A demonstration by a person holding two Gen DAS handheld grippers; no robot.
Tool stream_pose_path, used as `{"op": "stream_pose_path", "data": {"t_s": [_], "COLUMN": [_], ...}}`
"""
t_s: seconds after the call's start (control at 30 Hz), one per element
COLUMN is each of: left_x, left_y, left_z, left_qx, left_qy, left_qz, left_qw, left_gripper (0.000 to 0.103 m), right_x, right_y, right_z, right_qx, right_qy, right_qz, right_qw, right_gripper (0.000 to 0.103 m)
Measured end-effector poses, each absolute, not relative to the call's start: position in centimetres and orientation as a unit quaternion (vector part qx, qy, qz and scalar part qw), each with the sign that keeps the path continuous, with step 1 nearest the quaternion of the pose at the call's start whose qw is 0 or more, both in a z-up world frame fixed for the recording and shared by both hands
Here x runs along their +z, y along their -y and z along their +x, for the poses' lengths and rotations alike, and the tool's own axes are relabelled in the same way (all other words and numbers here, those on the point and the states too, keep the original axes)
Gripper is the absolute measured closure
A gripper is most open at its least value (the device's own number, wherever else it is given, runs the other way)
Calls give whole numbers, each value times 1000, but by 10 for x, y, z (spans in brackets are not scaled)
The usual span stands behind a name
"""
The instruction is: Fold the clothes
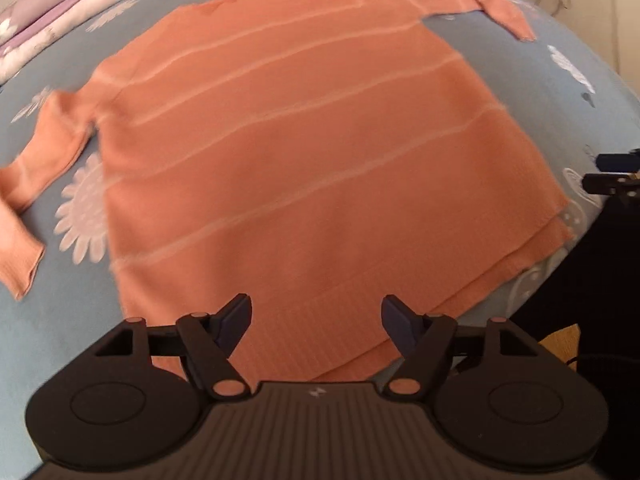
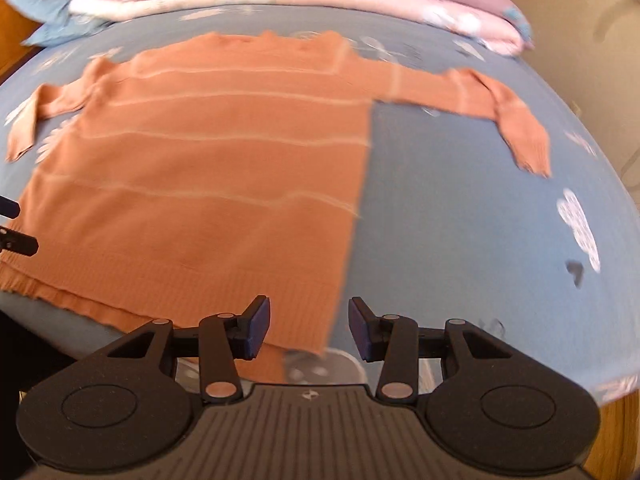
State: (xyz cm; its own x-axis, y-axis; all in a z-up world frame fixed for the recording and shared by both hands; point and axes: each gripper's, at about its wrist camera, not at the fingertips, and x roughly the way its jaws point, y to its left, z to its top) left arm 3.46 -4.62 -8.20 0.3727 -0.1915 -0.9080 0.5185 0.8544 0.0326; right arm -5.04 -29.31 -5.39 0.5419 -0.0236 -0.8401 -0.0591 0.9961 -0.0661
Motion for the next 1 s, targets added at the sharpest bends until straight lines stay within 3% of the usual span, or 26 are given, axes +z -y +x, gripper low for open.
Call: {"op": "stream_pose_path", "data": {"t_s": [0.37, 0.57, 0.63, 0.7, 0.73, 0.8, 1.0], "left_x": [-94, -120, -128, -121, -116, -108, -82], "left_y": [228, 266, 271, 265, 261, 254, 233], "left_z": [-9, -26, -23, -9, -2, 12, 54], "left_qx": [-407, -439, -436, -427, -421, -410, -369], "left_qy": [-368, -323, -317, -338, -348, -369, -423], "left_qz": [357, 472, 495, 457, 436, 393, 258], "left_qw": [756, 693, 681, 704, 715, 736, 786], "left_gripper": [34, 50, 60, 67, 79, 89, 93], "right_x": [-50, -61, -63, -66, -67, -71, -79], "right_y": [331, 332, 334, 337, 339, 342, 348], "right_z": [-79, -83, -85, -86, -87, -88, -88], "right_qx": [32, 47, 52, 58, 61, 66, 76], "right_qy": [-464, -475, -472, -471, -472, -474, -479], "right_qz": [19, 29, 46, 61, 67, 72, 74], "right_qw": [885, 879, 879, 878, 877, 875, 871], "right_gripper": [48, 48, 48, 48, 48, 48, 48]}}
